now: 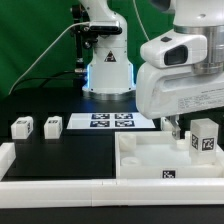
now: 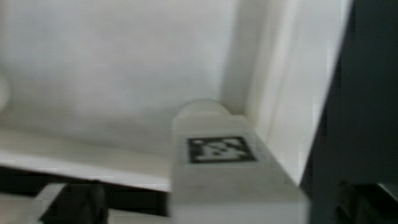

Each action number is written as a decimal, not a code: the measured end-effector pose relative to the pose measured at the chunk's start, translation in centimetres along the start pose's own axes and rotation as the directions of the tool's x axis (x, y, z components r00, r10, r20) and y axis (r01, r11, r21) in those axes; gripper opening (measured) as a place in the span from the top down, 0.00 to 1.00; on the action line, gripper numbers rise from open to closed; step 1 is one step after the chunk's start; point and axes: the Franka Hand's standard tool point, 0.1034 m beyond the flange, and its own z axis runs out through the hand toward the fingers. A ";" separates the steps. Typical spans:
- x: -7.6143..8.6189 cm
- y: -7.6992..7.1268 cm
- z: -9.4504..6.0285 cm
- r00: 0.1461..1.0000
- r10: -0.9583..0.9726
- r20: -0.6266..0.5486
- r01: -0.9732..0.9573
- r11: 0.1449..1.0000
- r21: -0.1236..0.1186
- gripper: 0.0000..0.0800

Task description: Assemble one leg

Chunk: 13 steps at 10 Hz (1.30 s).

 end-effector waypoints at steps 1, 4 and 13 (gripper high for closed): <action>0.0 0.2 0.0 1.000 0.001 0.000 -0.001 1.000 0.002 0.19; 0.0 0.1 0.1 1.000 0.003 0.001 -0.003 1.000 0.003 0.50; 0.0 -0.3 0.1 0.951 0.308 0.005 -0.308 0.951 0.018 0.63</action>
Offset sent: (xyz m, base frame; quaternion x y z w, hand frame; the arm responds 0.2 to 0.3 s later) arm 0.0000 0.0000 0.0000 0.0000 0.0000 0.0000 1.0000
